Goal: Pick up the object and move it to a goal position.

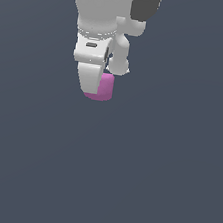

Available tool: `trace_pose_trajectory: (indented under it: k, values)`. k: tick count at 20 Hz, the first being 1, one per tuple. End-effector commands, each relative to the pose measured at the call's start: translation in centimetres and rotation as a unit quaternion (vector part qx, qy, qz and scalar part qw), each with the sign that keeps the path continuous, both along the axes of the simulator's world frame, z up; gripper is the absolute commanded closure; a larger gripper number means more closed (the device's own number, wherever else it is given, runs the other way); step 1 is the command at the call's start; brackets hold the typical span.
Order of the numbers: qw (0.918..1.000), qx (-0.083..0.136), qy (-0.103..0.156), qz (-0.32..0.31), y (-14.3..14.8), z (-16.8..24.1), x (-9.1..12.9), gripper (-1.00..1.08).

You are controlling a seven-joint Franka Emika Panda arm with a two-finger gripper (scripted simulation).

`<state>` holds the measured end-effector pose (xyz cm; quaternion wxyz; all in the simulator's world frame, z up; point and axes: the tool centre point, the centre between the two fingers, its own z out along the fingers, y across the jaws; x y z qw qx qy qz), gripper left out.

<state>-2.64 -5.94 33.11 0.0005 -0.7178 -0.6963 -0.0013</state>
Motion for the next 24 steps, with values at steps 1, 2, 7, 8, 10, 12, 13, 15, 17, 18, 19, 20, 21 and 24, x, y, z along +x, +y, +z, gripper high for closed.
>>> trace_pose_trajectory:
  k: [1,2,7,8,10,12,13,15,17,18,19,20,21,24]
  values:
    - [1.0000,0.000,0.000,0.000,-1.5,2.8,-0.4,1.08]
    - [1.0000,0.000,0.000,0.000,-2.0,3.9,-0.6,1.08]
    - [1.0000,0.000,0.000,0.000,-4.6,8.7,-1.1,1.08]
    - [1.0000,0.000,0.000,0.000,-5.0,9.4,-1.2,1.08]
    - [1.0000,-0.001,0.000,-0.001,-5.8,10.8,-1.3,1.08]
    - [1.0000,-0.001,0.000,-0.001,-6.5,12.0,-1.4,1.08]
    - [1.0000,-0.001,0.000,-0.001,-6.7,12.5,-1.4,1.08]
    - [1.0000,-0.001,0.000,-0.001,-7.2,13.3,-1.5,1.08]
    - [1.0000,-0.001,0.001,-0.001,-7.6,13.9,-1.5,1.08]
    - [1.0000,-0.001,0.001,-0.001,-7.7,14.2,-1.5,1.08]
    - [1.0000,-0.001,0.001,-0.001,-7.8,14.4,-1.5,1.08]
    - [1.0000,-0.001,0.001,-0.001,-7.9,14.6,-1.5,1.08]
    - [1.0000,-0.001,0.001,-0.001,-8.0,14.7,-1.5,1.08]
    - [1.0000,-0.001,0.001,-0.001,-8.1,14.8,-1.5,1.08]
